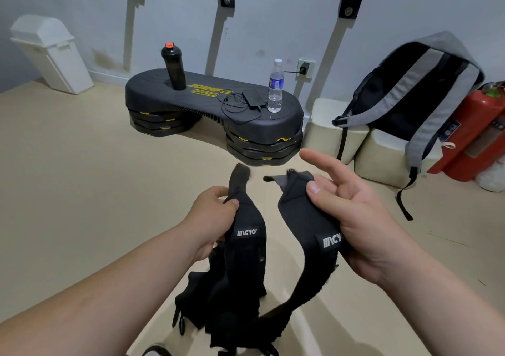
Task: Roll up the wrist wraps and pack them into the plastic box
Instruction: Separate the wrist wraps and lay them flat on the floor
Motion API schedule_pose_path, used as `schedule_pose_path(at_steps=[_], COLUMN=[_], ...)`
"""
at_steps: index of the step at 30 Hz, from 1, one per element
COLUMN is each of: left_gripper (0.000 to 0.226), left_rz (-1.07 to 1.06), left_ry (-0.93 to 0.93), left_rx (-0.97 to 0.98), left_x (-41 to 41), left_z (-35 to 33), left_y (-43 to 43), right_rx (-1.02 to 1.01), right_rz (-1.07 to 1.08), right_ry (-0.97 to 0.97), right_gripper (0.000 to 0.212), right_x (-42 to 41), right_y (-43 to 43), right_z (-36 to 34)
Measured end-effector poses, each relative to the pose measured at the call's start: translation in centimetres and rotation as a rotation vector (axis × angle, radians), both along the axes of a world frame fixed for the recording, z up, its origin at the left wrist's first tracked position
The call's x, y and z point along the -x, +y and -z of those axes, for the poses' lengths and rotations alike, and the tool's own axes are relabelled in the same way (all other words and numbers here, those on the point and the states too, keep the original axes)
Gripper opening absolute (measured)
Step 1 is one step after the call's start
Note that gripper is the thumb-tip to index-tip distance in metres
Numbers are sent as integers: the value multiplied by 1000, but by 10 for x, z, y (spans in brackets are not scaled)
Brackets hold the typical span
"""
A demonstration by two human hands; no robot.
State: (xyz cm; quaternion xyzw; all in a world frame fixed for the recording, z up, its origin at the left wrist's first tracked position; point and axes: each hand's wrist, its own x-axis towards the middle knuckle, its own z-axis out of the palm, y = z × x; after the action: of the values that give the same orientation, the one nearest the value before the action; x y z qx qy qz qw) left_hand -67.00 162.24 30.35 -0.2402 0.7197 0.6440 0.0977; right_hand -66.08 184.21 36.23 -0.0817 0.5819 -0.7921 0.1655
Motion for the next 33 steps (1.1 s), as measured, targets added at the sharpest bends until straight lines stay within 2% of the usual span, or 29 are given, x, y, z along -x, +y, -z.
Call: schedule_pose_path(at_steps=[4,7,11,16,21,26,29,33], left_gripper=[18,11,28,22,20,26,34,33], left_rz=[77,172,281,265,220,303,349,328], left_ry=[-34,15,121,157,146,149,173,208], left_rx=[-63,-146,-310,-327,-329,-400,-398,-363], left_x=[-7,-10,-20,-22,-24,-26,-27,-27], left_z=[-1,-19,-36,-36,-35,-37,-37,-34], left_y=[10,30,47,51,52,54,54,52], right_rx=[-38,-75,-262,-386,-361,-269,-275,-325], right_rz=[46,70,160,316,349,411,411,388], right_ry=[39,41,110,167,126,110,103,101], right_gripper=[49,50,54,58,57,58,57,51], right_x=[-2,-1,3,10,13,12,11,5], right_y=[2,-1,-2,1,4,2,1,-4], right_z=[2,5,9,15,15,16,18,23])
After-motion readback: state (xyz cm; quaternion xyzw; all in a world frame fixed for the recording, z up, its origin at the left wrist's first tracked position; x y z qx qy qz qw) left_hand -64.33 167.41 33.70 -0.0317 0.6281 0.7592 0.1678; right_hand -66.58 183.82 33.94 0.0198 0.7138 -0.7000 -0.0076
